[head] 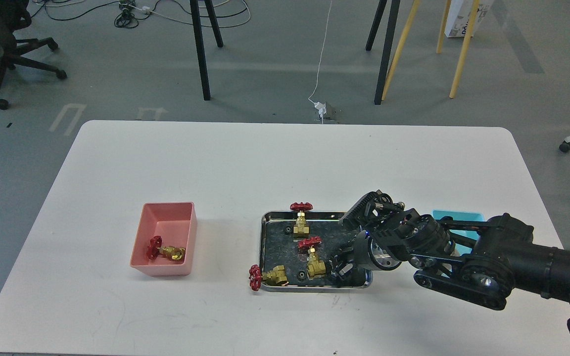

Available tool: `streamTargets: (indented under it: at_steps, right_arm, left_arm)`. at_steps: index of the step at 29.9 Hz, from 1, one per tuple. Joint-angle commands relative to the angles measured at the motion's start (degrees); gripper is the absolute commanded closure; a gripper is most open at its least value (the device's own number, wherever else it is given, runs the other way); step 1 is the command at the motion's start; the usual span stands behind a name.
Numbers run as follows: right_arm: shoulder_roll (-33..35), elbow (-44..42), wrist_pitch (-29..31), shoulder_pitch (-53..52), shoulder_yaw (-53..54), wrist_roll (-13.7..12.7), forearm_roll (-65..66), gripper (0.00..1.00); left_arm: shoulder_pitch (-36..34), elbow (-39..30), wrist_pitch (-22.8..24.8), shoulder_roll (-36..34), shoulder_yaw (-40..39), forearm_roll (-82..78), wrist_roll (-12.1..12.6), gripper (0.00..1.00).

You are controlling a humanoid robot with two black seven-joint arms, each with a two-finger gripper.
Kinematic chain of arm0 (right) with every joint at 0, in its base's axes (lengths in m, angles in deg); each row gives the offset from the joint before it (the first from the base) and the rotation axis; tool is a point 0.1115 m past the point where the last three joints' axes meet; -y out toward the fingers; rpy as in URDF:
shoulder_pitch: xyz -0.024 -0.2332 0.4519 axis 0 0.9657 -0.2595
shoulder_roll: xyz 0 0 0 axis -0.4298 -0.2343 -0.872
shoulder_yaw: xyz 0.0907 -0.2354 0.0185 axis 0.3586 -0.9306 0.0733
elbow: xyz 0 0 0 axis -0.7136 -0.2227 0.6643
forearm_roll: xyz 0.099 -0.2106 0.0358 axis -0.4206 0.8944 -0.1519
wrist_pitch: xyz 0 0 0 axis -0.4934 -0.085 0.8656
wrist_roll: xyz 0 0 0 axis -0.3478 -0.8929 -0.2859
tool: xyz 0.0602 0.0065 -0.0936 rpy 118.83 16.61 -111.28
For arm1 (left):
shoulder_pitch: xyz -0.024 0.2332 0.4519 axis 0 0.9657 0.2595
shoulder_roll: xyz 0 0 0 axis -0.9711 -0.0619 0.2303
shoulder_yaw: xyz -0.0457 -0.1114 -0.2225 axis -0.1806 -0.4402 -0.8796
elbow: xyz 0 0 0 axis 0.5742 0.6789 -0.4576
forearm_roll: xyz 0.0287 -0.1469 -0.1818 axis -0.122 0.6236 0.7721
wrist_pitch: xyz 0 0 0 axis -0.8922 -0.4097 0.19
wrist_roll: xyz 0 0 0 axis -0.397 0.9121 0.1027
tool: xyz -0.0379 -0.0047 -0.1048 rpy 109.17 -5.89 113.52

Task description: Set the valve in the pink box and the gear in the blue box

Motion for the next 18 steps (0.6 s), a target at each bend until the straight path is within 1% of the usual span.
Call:
streamTargets:
  at_steps: [1, 6, 8, 11, 15, 18]
  right_arm:
    - [-0.04, 0.43, 0.00, -0.36, 0.21, -0.48, -0.15, 0.99]
    - [0.93, 2.27, 0.00, -1.32, 3.02, -0.49, -0.50, 0.99]
    - [3.64, 4.46, 0.00, -1.76, 5.48, -0.49, -1.12, 0.99]
    - [12.06, 9.73, 0.00, -1.68, 6.98, -0.57, -1.30, 0.99]
    - [25.94, 15.97, 0.00, -0.62, 8.30, -0.40, -1.64, 0.99]
    - [33.51, 19.93, 0.00, 1.13, 9.96, -0.31, -4.45, 0.99]
  left_arm:
    - [-0.06, -0.04, 0.07, -0.18, -0.01, 0.00, -0.04, 0.00]
    - [0.03, -0.04, 0.07, -0.18, 0.07, 0.00, -0.04, 0.00]
    - [0.03, -0.04, 0.07, -0.18, 0.07, 0.00, 0.05, 0.00]
    - [-0.06, 0.05, 0.07, -0.18, 0.07, 0.00, 0.05, 0.00]
    - [-0.67, 0.05, 0.07, -0.01, 0.16, -0.17, 0.05, 0.00]
    - [-0.85, 0.05, -0.01, -0.01, 0.16, -0.17, 0.05, 0.00]
